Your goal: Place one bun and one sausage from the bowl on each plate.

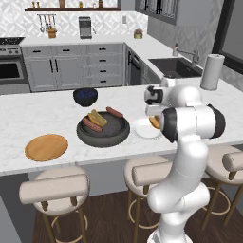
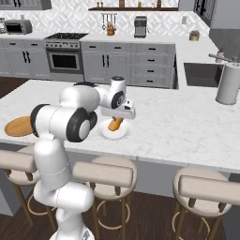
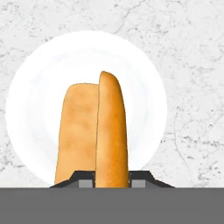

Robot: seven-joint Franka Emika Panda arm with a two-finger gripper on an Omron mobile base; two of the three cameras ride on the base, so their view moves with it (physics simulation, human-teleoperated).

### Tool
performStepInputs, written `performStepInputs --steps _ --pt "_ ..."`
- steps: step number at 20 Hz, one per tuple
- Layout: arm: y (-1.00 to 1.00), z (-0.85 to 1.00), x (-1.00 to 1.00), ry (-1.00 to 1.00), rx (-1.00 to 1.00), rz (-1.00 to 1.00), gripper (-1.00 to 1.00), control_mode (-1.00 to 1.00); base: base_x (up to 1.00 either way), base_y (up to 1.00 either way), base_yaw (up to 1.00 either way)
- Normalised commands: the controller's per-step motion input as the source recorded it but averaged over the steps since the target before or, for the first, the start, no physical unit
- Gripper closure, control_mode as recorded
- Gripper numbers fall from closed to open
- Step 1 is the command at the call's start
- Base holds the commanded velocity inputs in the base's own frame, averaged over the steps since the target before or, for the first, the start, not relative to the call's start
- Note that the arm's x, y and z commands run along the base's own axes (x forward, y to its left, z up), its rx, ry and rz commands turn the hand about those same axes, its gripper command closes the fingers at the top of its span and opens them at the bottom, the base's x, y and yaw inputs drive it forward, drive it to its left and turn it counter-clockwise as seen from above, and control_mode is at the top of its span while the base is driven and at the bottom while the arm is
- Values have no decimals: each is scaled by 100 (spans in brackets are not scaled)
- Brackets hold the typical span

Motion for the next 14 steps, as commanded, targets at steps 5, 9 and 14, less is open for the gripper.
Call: performStepInputs --steps 5,9,14 --pt "-6 -31 2 -13 0 0 100 -100 0 0 0" --pt "-14 -1 6 3 0 0 100 -100 0 0 0" --pt "-6 -4 0 -1 0 0 100 -100 0 0 0"
